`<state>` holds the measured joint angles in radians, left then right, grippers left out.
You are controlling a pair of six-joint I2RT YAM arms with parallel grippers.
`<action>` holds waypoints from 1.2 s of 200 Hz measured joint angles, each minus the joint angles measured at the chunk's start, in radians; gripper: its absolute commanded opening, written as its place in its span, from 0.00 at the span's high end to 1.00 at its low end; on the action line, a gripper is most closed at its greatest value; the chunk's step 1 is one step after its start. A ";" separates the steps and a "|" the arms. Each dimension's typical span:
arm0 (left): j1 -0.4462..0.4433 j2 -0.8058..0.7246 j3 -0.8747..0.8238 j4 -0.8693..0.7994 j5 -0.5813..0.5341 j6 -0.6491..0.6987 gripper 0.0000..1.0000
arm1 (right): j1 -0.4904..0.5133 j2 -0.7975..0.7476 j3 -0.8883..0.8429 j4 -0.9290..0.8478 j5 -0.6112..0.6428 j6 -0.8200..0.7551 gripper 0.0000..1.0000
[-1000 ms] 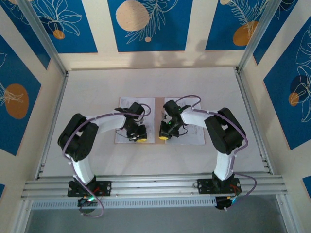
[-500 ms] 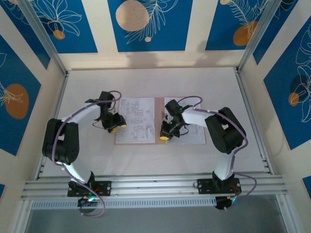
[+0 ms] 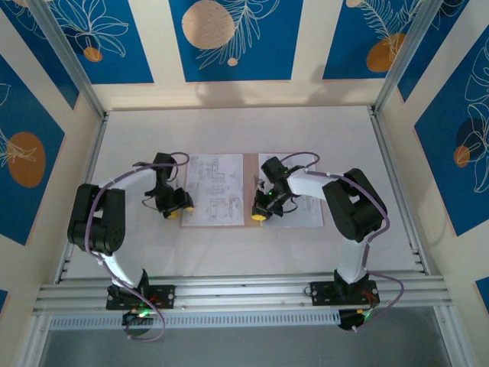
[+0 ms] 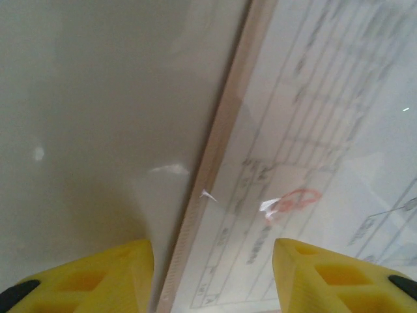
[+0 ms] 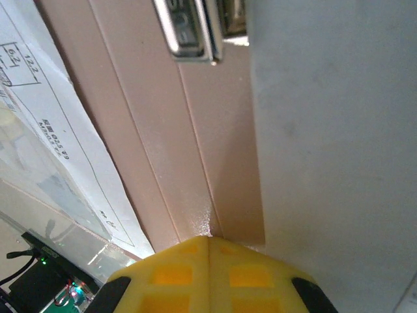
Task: Put the files into the folder
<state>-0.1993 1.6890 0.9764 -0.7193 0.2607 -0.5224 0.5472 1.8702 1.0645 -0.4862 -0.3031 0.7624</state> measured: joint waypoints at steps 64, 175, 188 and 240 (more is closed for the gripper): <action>-0.013 -0.065 -0.081 0.067 0.008 -0.023 0.45 | -0.006 0.008 0.000 0.000 -0.019 -0.003 0.97; -0.037 -0.092 -0.112 0.110 0.023 -0.073 0.46 | -0.008 0.019 0.008 -0.004 -0.045 -0.007 0.97; -0.037 -0.097 -0.116 0.114 0.023 -0.073 0.46 | -0.008 0.019 0.008 -0.004 -0.045 -0.007 0.97; -0.043 -0.125 -0.131 0.105 0.053 -0.073 0.46 | -0.016 0.019 0.007 -0.017 -0.047 -0.007 0.97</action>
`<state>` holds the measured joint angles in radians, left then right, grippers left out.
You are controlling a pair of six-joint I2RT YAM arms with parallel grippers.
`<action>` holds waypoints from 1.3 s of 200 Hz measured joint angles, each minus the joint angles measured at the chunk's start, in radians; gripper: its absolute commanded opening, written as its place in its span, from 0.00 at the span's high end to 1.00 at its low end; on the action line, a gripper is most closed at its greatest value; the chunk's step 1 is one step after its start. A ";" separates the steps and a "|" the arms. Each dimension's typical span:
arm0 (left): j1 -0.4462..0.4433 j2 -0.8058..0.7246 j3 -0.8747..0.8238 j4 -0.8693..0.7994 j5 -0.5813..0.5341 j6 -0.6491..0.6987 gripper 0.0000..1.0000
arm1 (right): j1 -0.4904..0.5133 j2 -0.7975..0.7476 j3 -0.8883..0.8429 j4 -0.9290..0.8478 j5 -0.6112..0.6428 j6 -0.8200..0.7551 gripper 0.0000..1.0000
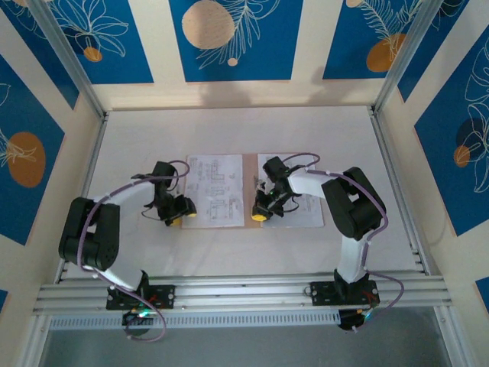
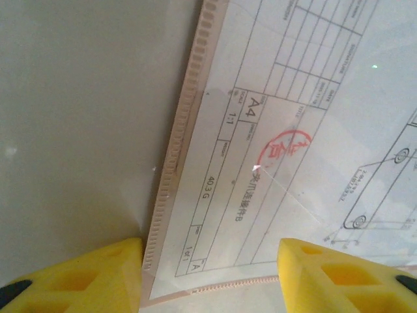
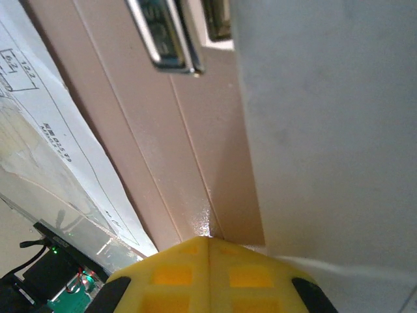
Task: Put the files into the folder
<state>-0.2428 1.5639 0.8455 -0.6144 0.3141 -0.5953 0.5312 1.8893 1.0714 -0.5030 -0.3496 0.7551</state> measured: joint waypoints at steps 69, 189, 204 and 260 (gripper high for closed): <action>0.000 -0.087 0.010 -0.040 0.053 0.003 0.51 | -0.004 0.000 0.000 -0.006 -0.003 -0.008 0.97; -0.031 -0.133 0.064 -0.032 0.202 -0.001 1.00 | -0.004 0.006 -0.001 0.001 -0.029 -0.015 0.97; -0.037 -0.133 0.077 -0.043 0.194 0.000 1.00 | -0.003 0.006 -0.001 0.001 -0.028 -0.021 0.96; -0.086 -0.141 0.167 -0.151 0.076 0.004 1.00 | 0.010 -0.056 0.001 -0.038 0.027 -0.032 0.73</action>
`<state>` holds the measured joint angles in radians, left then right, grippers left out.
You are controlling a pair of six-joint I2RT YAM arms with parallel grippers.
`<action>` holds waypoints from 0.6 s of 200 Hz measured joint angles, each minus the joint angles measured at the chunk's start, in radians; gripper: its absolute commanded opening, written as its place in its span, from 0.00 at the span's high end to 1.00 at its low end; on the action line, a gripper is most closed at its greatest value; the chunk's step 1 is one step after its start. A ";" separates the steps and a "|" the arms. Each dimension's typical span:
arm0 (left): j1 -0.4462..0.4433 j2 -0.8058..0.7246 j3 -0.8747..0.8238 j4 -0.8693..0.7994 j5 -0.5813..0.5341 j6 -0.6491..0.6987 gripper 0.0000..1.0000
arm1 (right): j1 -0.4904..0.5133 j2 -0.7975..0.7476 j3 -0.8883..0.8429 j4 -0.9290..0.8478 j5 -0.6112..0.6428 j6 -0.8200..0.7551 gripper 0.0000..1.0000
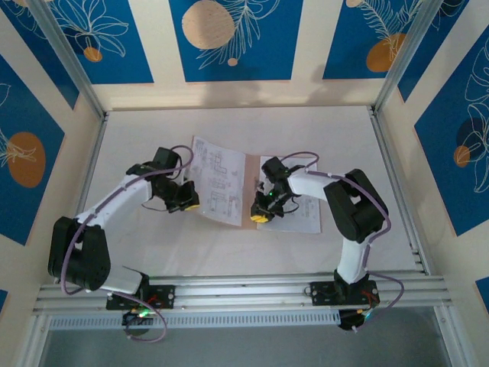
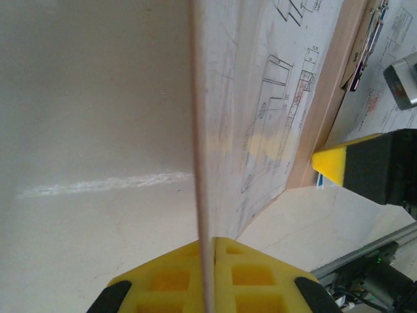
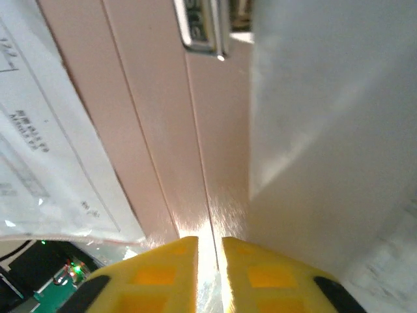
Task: Put the files into the folder
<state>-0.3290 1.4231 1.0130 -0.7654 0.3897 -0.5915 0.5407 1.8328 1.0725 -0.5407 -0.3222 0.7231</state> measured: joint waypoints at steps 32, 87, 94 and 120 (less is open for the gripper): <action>-0.004 -0.020 0.043 -0.085 -0.087 0.016 1.00 | -0.055 -0.151 0.001 -0.022 0.062 0.011 0.72; -0.009 -0.069 0.124 -0.224 -0.202 0.060 1.00 | -0.346 -0.283 -0.101 -0.055 0.166 0.065 0.72; -0.010 -0.071 0.135 -0.239 -0.212 0.069 1.00 | -0.374 -0.274 -0.118 -0.064 0.172 0.068 0.73; -0.024 -0.071 0.174 -0.281 -0.252 0.086 1.00 | -0.396 -0.225 -0.140 -0.095 0.184 0.071 0.78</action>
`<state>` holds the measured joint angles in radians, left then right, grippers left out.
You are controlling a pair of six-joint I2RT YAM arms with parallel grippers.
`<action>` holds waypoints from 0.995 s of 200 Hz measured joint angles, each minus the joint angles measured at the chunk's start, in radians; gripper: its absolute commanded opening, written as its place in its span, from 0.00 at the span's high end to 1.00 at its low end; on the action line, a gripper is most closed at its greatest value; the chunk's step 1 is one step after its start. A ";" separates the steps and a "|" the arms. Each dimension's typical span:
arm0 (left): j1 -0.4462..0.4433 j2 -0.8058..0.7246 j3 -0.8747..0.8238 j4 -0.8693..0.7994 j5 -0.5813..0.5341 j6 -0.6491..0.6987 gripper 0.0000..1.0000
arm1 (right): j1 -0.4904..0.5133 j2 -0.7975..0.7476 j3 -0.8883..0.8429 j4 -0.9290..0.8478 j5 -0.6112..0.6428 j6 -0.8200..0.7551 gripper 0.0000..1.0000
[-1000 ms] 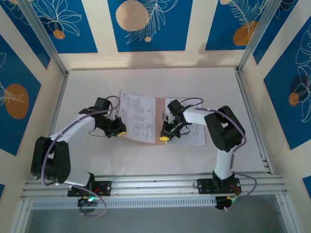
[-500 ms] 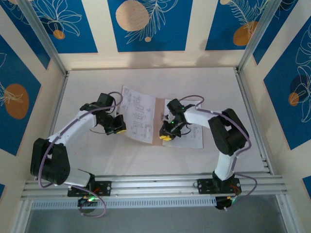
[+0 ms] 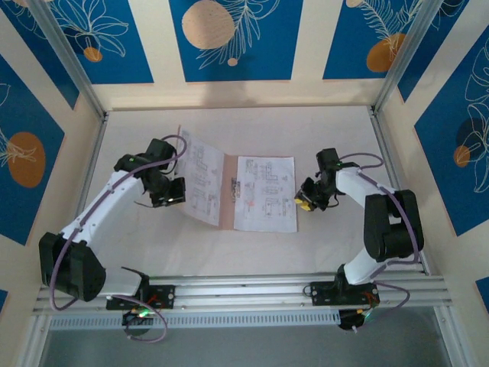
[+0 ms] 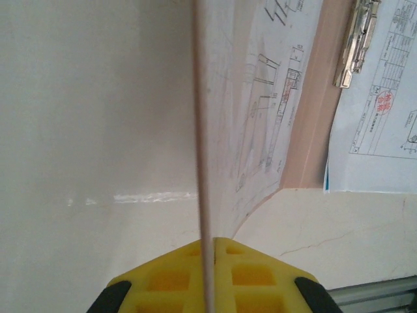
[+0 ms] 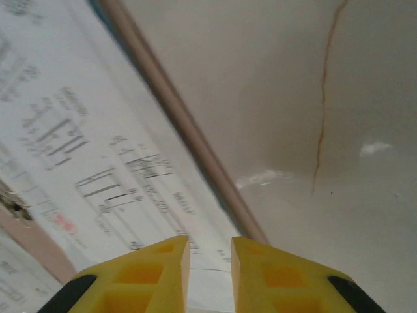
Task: Put the files into the folder
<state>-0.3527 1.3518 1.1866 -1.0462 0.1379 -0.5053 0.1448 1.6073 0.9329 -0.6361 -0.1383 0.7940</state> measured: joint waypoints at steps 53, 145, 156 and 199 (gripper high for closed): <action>-0.103 0.039 0.104 -0.058 -0.090 0.015 0.98 | 0.081 0.127 0.035 -0.019 0.004 0.010 0.91; -0.395 0.169 0.349 -0.095 -0.173 -0.033 0.74 | 0.116 0.166 0.089 -0.047 0.014 0.018 0.94; -0.430 0.199 0.381 -0.088 -0.167 -0.034 0.69 | 0.117 0.170 0.095 -0.053 0.015 0.018 0.94; -0.559 0.344 0.486 -0.007 -0.107 -0.025 0.56 | 0.117 0.177 0.106 -0.065 0.015 0.010 0.93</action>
<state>-0.9115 1.6962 1.6722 -1.0534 0.0307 -0.5304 0.2619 1.7844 1.0389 -0.7013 -0.1230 0.8043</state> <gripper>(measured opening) 0.418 0.072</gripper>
